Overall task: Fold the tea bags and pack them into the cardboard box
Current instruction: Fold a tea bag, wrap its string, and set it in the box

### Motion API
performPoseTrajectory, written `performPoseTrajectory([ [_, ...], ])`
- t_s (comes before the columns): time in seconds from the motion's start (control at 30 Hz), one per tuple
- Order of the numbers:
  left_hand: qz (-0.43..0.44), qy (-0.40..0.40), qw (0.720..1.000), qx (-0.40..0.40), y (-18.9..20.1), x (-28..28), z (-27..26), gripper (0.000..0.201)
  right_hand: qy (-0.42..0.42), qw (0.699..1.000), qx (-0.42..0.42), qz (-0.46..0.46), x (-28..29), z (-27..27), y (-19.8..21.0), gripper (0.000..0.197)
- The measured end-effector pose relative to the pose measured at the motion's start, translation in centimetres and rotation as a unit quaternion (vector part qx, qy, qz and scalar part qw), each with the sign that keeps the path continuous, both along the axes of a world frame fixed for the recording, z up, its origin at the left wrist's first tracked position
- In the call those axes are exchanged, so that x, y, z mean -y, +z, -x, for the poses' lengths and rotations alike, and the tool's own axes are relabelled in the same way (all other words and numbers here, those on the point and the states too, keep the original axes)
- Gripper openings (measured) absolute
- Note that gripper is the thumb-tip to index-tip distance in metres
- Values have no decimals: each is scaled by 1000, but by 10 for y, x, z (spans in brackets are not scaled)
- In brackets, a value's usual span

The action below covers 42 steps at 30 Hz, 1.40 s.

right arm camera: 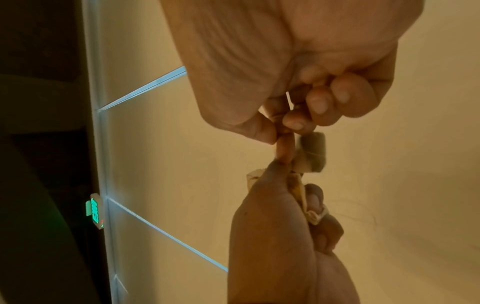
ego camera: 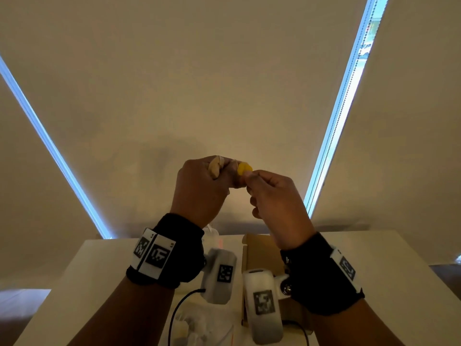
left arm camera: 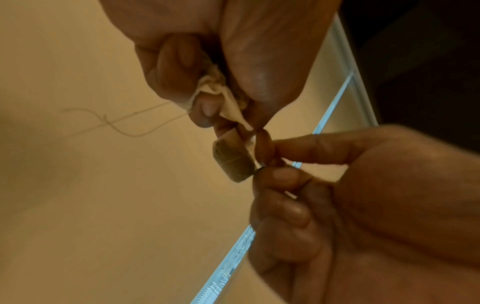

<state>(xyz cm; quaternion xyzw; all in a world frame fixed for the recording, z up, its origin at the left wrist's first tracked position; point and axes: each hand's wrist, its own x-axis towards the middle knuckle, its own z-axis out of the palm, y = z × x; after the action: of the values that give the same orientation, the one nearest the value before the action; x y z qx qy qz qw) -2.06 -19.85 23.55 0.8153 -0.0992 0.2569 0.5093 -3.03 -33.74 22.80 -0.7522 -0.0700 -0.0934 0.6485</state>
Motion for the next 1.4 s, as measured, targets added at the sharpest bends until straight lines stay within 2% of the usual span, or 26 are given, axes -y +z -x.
performPoseTrajectory([
  [0.2, 37, -63, 997, -14, 6, -1, 1, 18, 1, 1000, 12, 7, 6, -7, 0, 41],
  [0.37, 58, -90, 993, -41, 5, -4, 1, 12, -1, 996, 25, 90, 19, -10, 2, 39],
  [0.47, 61, -111, 990, -57, 7, -6, 3, 13, -37, 991, 68, 113, 29, -17, 7, 26],
  [0.6, 84, -131, 984, -84, 13, -4, 5, 16, 58, 992, 44, 100, 32, -23, 15, 10],
  [0.7, 130, -123, 975, -134, 10, -7, 0, 22, 84, 996, 26, 26, 33, -23, 16, 8],
  [0.8, 234, -123, 946, -188, 9, -7, -5, 29, 85, 990, 8, -112, 30, -25, 15, 11],
  [0.9, 348, -163, 890, -244, 12, -5, -12, 32, 103, 974, 14, -203, 26, -24, 18, 10],
  [1.0, 448, -205, 823, -284, 17, -7, -18, 31, 131, 961, 21, -244, 24, -21, 20, 8],
  [1.13, 504, -237, 773, -303, 22, -8, -19, 37, 155, 959, -19, -235, 21, -11, 22, 12],
  [1.2, 518, -242, 762, -304, 22, -7, -17, 42, 146, 974, -34, -171, 20, -7, 21, 16],
  [1.27, 518, -239, 765, -301, 21, -6, -16, 44, 141, 982, -45, -120, 18, -6, 20, 28],
  [1.33, 507, -233, 777, -292, 20, -4, -13, 41, 141, 984, -52, -96, 15, -5, 20, 29],
  [1.4, 482, -238, 796, -280, 20, -2, -9, 35, 122, 990, -43, -50, 11, -5, 20, 20],
])
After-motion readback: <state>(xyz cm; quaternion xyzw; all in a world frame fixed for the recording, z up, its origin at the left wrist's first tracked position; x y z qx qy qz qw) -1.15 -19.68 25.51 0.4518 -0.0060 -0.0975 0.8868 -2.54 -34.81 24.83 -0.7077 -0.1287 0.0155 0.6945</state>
